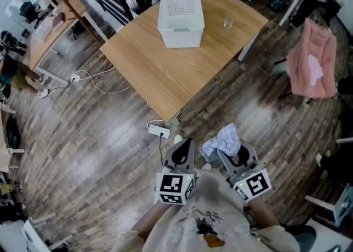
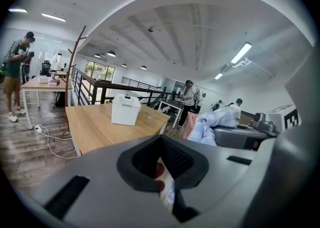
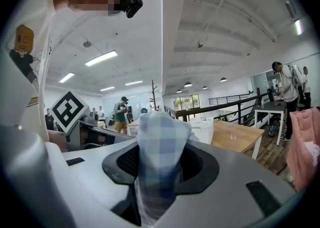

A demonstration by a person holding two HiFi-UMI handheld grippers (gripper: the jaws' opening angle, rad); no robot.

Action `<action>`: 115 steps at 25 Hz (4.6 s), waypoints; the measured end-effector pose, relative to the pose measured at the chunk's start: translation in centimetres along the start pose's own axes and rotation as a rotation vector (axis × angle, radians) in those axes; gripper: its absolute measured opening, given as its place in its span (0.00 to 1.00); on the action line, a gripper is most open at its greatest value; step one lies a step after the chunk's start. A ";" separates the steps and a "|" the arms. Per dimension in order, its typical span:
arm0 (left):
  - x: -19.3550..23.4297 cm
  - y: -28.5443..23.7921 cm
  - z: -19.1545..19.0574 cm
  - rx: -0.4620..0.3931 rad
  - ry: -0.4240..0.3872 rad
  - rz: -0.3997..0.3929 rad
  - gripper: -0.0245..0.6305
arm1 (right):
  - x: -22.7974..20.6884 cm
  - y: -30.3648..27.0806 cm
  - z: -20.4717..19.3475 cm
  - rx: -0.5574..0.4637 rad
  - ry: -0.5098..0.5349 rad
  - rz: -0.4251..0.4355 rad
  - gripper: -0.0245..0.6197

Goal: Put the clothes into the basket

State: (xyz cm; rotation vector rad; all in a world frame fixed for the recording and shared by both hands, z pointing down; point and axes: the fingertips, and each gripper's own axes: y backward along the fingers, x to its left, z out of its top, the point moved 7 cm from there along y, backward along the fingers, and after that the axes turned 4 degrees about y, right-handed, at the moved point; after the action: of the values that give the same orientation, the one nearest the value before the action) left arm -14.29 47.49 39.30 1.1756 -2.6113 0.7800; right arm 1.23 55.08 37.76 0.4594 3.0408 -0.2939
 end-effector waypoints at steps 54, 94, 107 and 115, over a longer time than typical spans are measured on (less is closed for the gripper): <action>18.7 -28.7 21.3 -0.012 0.042 0.107 0.04 | -23.4 -36.3 10.7 0.016 -0.037 0.086 0.31; 25.6 -42.6 28.1 -0.016 0.138 0.318 0.04 | -38.7 -59.5 11.9 0.187 -0.249 0.085 0.31; 27.6 -45.0 26.6 0.038 0.175 0.334 0.04 | -39.4 -63.1 7.3 0.307 -0.314 0.064 0.31; 28.8 -46.1 25.8 0.101 0.205 0.334 0.04 | -39.5 -65.4 5.2 0.351 -0.326 0.053 0.31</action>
State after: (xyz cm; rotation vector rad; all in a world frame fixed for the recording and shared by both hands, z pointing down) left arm 1.70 -10.14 45.70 0.6437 -2.6501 1.0422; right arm 19.55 -18.65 47.54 0.4557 2.6586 -0.8180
